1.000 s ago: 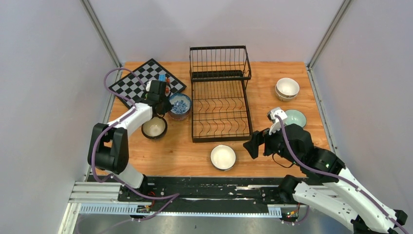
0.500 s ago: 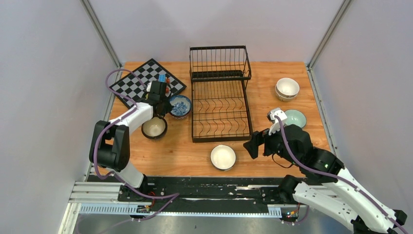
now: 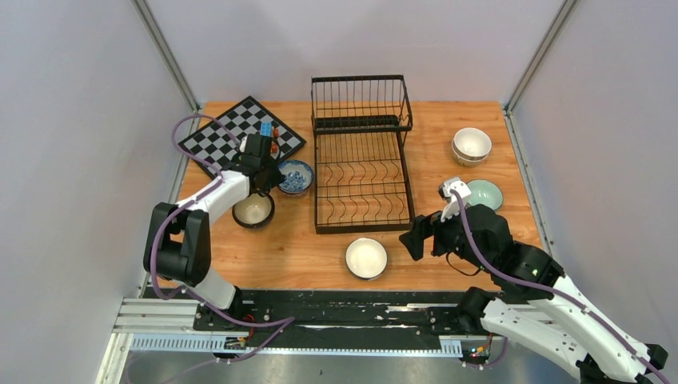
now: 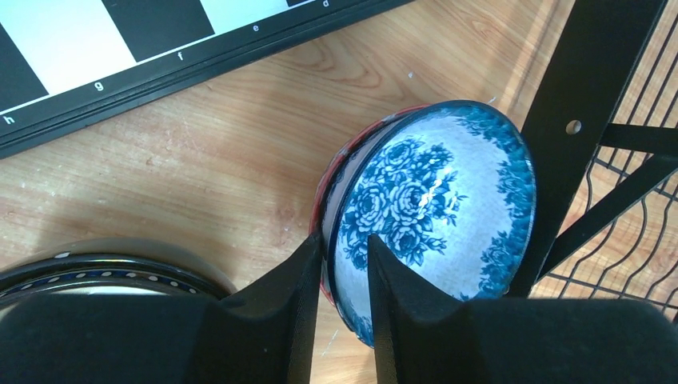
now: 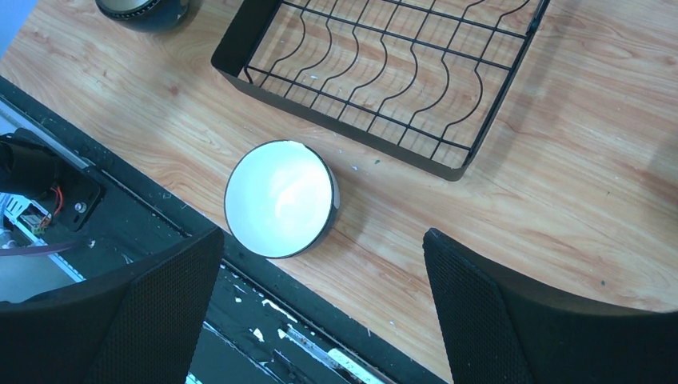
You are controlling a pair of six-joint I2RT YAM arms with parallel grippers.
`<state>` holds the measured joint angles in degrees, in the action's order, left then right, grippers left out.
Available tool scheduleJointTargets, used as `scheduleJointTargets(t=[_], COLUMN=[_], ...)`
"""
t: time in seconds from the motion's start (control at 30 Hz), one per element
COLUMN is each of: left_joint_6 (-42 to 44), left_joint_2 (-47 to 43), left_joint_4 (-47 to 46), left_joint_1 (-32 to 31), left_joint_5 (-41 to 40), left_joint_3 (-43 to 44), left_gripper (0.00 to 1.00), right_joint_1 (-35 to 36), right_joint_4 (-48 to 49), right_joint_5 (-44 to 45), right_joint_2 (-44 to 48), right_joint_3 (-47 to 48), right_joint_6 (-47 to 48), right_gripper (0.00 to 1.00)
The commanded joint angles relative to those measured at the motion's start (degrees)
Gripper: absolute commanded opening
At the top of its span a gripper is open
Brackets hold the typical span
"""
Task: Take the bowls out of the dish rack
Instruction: Place the bowl with the bowl.
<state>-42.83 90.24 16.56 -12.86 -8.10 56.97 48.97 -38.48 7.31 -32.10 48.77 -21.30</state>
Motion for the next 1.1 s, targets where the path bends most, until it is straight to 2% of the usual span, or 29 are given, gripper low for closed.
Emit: scheduleJointTargets(t=[0.0, 0.27, 0.53, 0.67, 0.9, 1.07], left_joint_6=[0.54, 2.39, 5.27, 6.33, 6.04, 5.98], left_joint_2=[-2.63, -3.66, -5.83, -5.98, -4.77, -4.13], left_joint_4=[-0.91, 1.14, 3.96, 4.36, 3.59, 3.22], left_joint_1=[0.21, 0.29, 0.26, 0.23, 0.24, 0.27], left_joint_5=[1.11, -0.19, -3.19, -4.02, -3.35, -3.24], left_joint_3=[-0.64, -0.11, 0.64, 0.35, 0.35, 0.24], left_gripper=[0.32, 0.47, 0.48, 0.43, 0.24, 0.22], right_joint_1=[-0.58, -0.54, -0.49, -0.56, -0.54, -0.54], right_joint_4=[0.88, 0.86, 1.16, 1.43, 1.59, 1.57], right_joint_5=[0.44, 0.51, 0.43, 0.26, 0.25, 0.42], right_joint_2=[0.32, 1.07, 0.83, 0.72, 0.53, 0.42], right_joint_3=[-1.21, -2.01, -2.26, -2.5, -2.63, -2.74], right_joint_6=[-0.74, -1.28, -1.29, -1.29, -1.32, -1.29], right_gripper=[0.98, 0.98, 0.98, 0.98, 0.98, 0.98])
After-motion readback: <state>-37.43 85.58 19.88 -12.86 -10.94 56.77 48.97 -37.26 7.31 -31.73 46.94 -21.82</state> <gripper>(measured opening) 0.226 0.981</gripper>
